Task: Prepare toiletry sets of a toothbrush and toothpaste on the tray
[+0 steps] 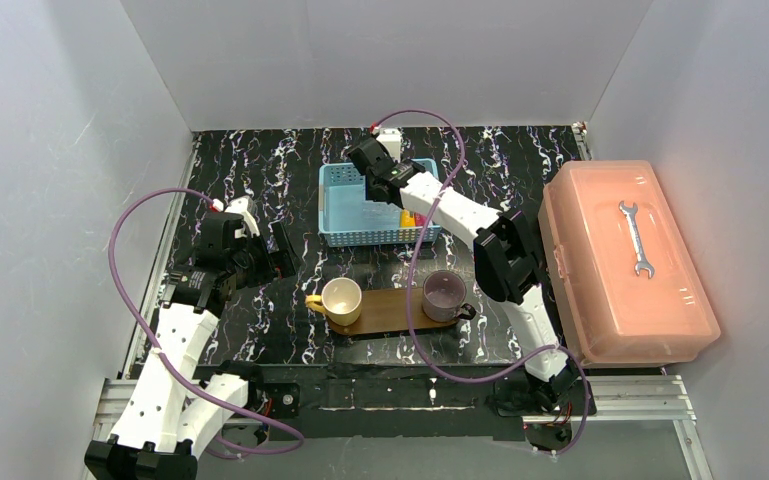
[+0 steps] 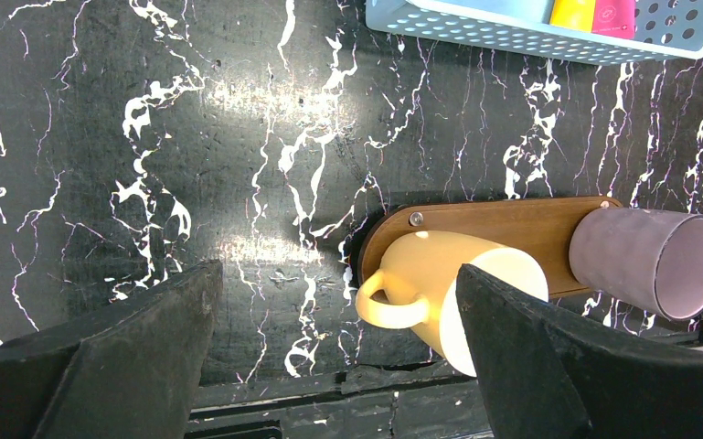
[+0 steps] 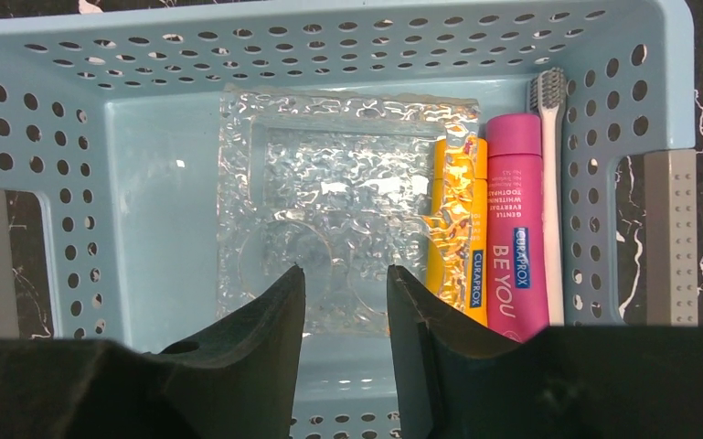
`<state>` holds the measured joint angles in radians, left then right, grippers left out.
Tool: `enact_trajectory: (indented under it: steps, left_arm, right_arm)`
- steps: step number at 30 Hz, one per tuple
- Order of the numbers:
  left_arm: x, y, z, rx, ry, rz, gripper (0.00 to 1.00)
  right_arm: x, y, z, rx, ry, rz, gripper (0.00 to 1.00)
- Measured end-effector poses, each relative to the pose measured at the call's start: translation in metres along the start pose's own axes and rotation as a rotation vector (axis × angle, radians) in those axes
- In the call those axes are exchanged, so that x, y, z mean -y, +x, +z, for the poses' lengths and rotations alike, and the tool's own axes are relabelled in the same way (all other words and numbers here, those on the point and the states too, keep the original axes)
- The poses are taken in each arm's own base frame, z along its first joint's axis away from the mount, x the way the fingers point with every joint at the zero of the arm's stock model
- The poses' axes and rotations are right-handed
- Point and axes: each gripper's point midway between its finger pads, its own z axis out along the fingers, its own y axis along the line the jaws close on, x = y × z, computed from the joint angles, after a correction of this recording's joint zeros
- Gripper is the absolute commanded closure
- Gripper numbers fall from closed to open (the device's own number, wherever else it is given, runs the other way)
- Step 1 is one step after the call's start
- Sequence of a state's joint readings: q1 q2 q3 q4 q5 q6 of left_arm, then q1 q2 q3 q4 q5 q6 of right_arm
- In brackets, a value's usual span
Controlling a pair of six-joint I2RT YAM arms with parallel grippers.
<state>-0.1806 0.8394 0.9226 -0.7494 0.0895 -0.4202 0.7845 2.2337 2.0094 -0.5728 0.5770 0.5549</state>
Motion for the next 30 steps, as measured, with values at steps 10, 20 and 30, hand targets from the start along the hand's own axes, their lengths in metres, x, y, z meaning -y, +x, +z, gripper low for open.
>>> enact_trajectory:
  steps: [10, 20, 30]
  left_arm:
    - [0.0, 0.0, 0.0, 0.0, -0.001, 0.0, 0.01]
    - [0.0, 0.0, 0.0, 0.0, -0.001, 0.0, 0.01]
    - [0.0, 0.0, 0.0, 0.0, -0.001, 0.0, 0.01]
  right_arm:
    - [-0.003, 0.007, 0.019, -0.015, 0.005, 0.021, 0.57]
    - [-0.003, 0.011, 0.023, -0.022, 0.005, 0.023, 0.77]
    - [-0.004, 0.01, 0.023, -0.02, 0.004, 0.019, 0.99]
